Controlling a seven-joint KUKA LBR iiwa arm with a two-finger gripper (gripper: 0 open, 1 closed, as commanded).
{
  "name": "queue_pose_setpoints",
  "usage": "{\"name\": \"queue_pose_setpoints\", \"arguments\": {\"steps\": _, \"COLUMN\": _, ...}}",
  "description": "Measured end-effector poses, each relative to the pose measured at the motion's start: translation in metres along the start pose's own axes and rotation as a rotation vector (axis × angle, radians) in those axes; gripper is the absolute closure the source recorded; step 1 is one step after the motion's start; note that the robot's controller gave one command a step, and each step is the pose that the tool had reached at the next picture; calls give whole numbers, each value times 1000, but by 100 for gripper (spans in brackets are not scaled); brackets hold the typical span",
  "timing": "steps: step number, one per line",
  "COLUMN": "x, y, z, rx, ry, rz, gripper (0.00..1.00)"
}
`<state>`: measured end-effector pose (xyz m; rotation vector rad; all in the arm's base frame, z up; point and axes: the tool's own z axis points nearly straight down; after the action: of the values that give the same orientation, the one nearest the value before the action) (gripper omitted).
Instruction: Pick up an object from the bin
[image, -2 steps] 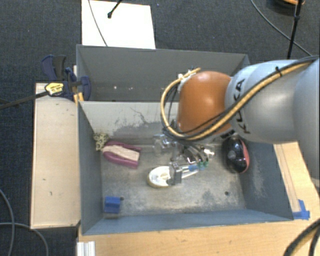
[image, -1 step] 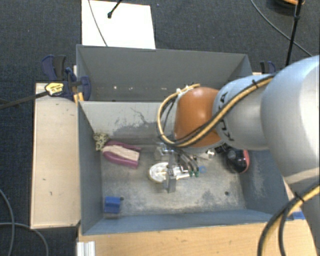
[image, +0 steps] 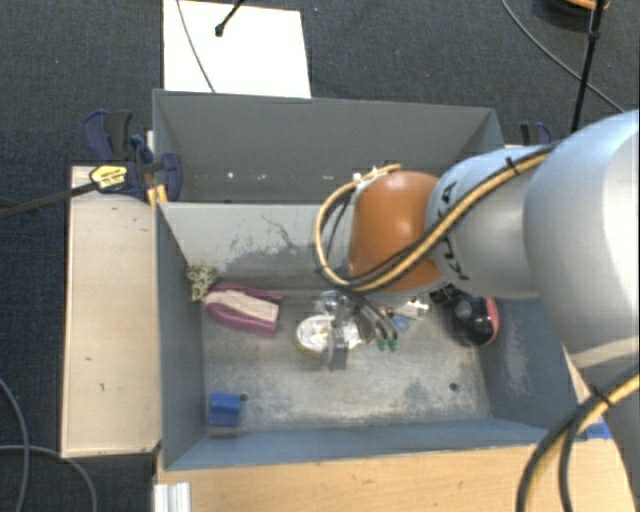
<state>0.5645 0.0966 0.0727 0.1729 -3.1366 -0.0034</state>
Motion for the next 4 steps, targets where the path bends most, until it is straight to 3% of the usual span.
{"name": "queue_pose_setpoints", "arguments": {"steps": 1, "x": -18, "y": 11, "z": -143, "rx": 0, "ry": -13, "rz": 18, "gripper": 100}}
{"name": "queue_pose_setpoints", "arguments": {"steps": 2, "x": -4, "y": -7, "z": -103, "rx": 2, "ry": 0, "rz": -279, "gripper": 100}}
{"name": "queue_pose_setpoints", "arguments": {"steps": 3, "x": 18, "y": -41, "z": -77, "rx": 2, "ry": 0, "rz": -156, "gripper": 100}}
{"name": "queue_pose_setpoints", "arguments": {"steps": 4, "x": 12, "y": -42, "z": -67, "rx": 1, "ry": 0, "rz": -76, "gripper": 100}}
